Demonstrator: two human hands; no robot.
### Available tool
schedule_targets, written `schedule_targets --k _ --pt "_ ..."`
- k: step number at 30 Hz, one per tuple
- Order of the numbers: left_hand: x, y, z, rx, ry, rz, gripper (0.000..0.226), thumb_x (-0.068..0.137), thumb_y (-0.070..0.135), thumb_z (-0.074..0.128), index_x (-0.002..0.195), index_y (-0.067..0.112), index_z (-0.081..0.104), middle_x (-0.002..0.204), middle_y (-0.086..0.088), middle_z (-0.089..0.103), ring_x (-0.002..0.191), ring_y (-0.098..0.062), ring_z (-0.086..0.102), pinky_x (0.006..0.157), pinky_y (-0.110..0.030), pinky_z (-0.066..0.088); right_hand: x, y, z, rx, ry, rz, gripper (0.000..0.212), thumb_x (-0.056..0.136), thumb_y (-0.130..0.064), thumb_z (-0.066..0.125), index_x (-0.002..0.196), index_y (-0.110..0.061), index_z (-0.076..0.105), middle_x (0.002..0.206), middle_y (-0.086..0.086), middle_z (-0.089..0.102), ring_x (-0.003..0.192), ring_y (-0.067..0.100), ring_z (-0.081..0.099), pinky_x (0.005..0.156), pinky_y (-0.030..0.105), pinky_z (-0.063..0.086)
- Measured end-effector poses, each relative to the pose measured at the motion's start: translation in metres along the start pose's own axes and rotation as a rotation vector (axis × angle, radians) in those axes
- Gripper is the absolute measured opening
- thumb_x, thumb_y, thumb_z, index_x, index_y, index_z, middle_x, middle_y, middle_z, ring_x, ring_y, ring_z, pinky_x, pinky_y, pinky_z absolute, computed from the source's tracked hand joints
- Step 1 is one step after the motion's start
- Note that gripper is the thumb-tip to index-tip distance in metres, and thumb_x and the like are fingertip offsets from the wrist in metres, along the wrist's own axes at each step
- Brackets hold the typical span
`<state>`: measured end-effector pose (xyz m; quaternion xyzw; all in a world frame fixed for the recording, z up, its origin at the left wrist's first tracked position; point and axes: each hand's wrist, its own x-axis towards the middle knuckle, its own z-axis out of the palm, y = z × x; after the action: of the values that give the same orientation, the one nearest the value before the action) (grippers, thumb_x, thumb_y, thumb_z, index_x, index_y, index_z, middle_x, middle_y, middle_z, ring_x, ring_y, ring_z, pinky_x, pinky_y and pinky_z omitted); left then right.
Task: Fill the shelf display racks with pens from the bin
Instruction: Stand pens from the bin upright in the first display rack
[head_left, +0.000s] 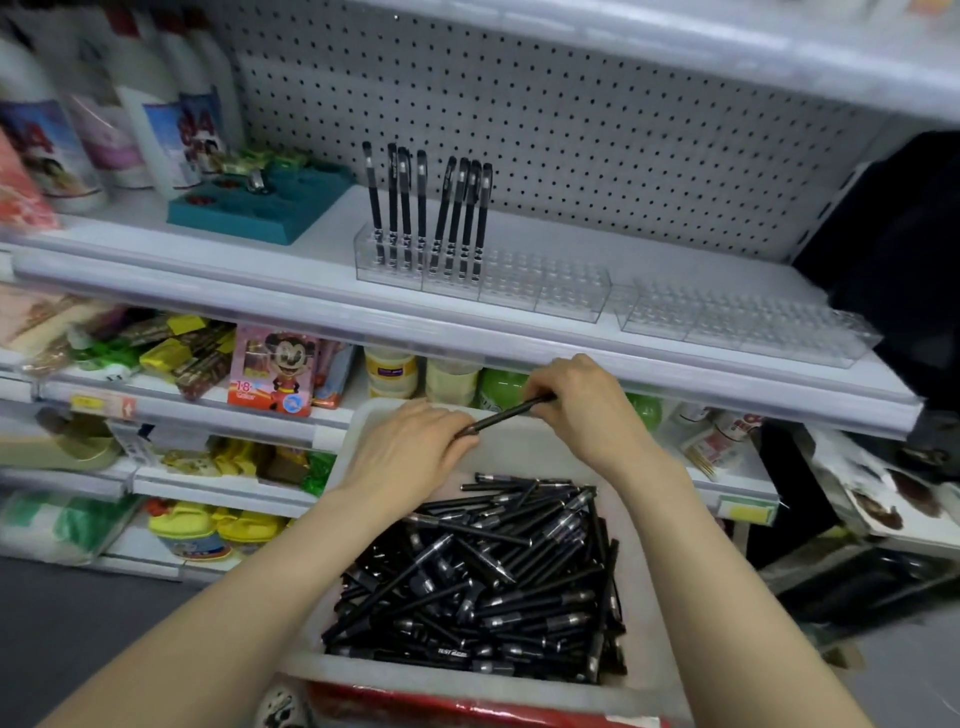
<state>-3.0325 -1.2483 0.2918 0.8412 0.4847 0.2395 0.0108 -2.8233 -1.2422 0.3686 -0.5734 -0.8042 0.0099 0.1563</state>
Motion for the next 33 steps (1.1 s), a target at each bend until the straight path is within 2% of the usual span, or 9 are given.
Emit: schedule_targets --k 5,8,10,12,15,19,25,30,33 --pt "0.021 0.005 -0.020 0.027 0.122 0.105 0.012 0.090 0.031 0.062 0.093 0.021 0.067 0.087 0.002 0.066 0.082 -0.022 0.058 0.061 -0.028 0.040 -0.002 -0.004 0.001 0.012 -0.012 -0.059 0.010 0.084 -0.027 0.071 0.090 -0.019 0.072 0.089 -0.001 0.063 0.091 0.020 0.050 0.073 0.033 0.039" --pt "0.046 0.001 -0.034 0.147 0.209 0.257 0.015 0.083 0.030 0.058 0.084 0.017 0.066 0.077 -0.001 0.061 0.074 -0.025 0.057 0.055 -0.030 0.047 0.003 -0.010 0.004 0.117 0.030 -0.077 0.014 0.088 -0.033 0.067 0.090 -0.020 0.073 0.082 0.000 0.062 0.083 0.021 0.052 0.073 0.038 0.042" --pt "0.062 -0.005 -0.045 0.192 0.200 0.293 0.027 0.086 0.035 0.048 0.092 0.017 0.068 0.084 -0.002 0.060 0.081 -0.026 0.056 0.061 -0.035 0.051 0.008 -0.009 0.004 0.179 0.049 -0.073 0.016 0.091 -0.030 0.063 0.087 -0.018 0.071 0.078 0.001 0.060 0.079 0.022 0.052 0.073 0.040 0.044" --pt "0.073 -0.008 -0.056 0.166 0.203 0.233 0.035 0.088 0.036 0.056 0.116 0.018 0.065 0.103 -0.004 0.062 0.096 -0.027 0.056 0.073 -0.037 0.053 0.015 -0.006 0.001 0.216 0.080 -0.065 0.017 0.093 -0.028 0.062 0.085 -0.016 0.070 0.077 0.001 0.060 0.078 0.022 0.054 0.073 0.040 0.044" --pt "0.091 -0.012 -0.067 0.078 0.221 0.074 0.063 0.089 0.032 0.066 0.145 0.018 0.042 0.134 -0.007 0.051 0.121 -0.026 0.046 0.094 -0.039 0.045 0.030 -0.003 -0.007 0.322 0.158 0.054 0.012 0.092 -0.027 0.064 0.099 -0.021 0.072 0.081 -0.005 0.066 0.078 0.017 0.059 0.072 0.031 0.045" --pt "0.115 -0.027 -0.069 0.103 0.244 -0.005 0.054 0.094 0.026 0.061 0.144 0.015 0.044 0.141 -0.006 0.047 0.130 -0.025 0.040 0.106 -0.037 0.038 0.062 0.001 -0.027 0.638 0.304 0.233 0.022 0.091 -0.022 0.066 0.112 -0.019 0.069 0.082 -0.005 0.071 0.074 0.012 0.066 0.071 0.026 0.055" --pt "0.136 -0.048 -0.055 0.180 0.220 -0.003 0.047 0.092 0.026 0.062 0.136 0.011 0.053 0.131 -0.011 0.055 0.121 -0.031 0.047 0.105 -0.043 0.039 0.118 0.000 -0.057 0.719 0.492 0.286 0.014 0.095 -0.020 0.061 0.105 -0.011 0.066 0.090 0.004 0.070 0.069 0.013 0.069 0.053 0.009 0.045" --pt "0.137 -0.054 -0.043 0.194 0.274 0.013 0.044 0.088 0.023 0.067 0.129 0.010 0.058 0.125 -0.011 0.058 0.114 -0.033 0.051 0.100 -0.045 0.042 0.157 -0.009 -0.056 0.717 0.532 0.249 0.005 0.094 -0.018 0.062 0.098 -0.017 0.063 0.087 0.001 0.068 0.075 0.019 0.070 0.064 0.018 0.057" --pt "0.137 -0.056 -0.041 0.202 0.287 0.022 0.046 0.086 0.022 0.069 0.129 0.010 0.059 0.124 -0.011 0.058 0.113 -0.033 0.051 0.100 -0.046 0.043 0.176 -0.007 -0.041 0.679 0.515 0.238 0.005 0.093 -0.019 0.064 0.097 -0.017 0.064 0.085 0.000 0.067 0.077 0.022 0.069 0.073 0.034 0.060"
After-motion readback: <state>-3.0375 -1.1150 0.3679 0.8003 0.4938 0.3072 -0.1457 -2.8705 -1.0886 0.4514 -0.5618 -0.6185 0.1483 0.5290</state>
